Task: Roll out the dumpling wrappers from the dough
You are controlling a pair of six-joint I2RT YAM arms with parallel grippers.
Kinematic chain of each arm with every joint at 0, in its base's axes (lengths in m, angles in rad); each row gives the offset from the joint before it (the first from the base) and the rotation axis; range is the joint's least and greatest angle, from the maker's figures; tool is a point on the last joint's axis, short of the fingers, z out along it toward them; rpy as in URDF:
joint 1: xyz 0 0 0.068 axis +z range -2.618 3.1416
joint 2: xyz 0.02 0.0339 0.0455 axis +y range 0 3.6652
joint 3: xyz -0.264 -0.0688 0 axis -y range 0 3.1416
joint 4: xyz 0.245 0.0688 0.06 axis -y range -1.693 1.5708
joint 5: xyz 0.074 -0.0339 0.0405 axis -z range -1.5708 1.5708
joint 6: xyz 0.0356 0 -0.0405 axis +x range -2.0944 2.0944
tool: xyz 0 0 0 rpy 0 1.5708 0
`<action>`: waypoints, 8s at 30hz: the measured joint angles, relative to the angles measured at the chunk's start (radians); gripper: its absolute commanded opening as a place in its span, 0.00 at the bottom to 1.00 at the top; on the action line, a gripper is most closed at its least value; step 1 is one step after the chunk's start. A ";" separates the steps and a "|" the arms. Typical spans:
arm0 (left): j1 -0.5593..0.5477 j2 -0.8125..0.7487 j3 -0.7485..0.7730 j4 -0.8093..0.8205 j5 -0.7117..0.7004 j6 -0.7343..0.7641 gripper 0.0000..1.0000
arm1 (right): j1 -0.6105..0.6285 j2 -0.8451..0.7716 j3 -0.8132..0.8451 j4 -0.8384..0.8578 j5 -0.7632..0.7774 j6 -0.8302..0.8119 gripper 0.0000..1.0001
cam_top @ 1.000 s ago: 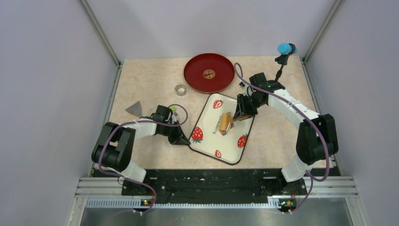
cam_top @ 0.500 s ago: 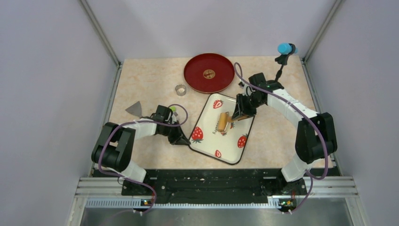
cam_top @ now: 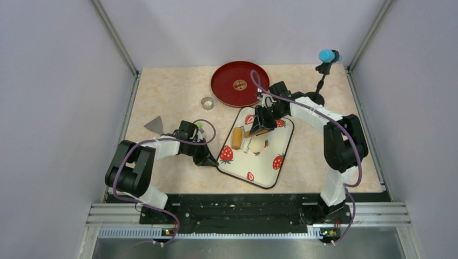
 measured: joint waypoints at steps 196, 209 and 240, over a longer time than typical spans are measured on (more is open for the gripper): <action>-0.031 -0.006 0.023 -0.039 -0.048 0.010 0.00 | -0.054 0.069 0.051 -0.146 -0.132 -0.102 0.00; -0.032 0.042 0.198 -0.266 -0.173 0.359 0.00 | -0.074 -0.063 0.180 -0.167 -0.045 -0.097 0.00; -0.080 0.425 0.789 -0.598 -0.439 0.960 0.00 | -0.310 -0.191 0.088 -0.164 0.095 -0.064 0.00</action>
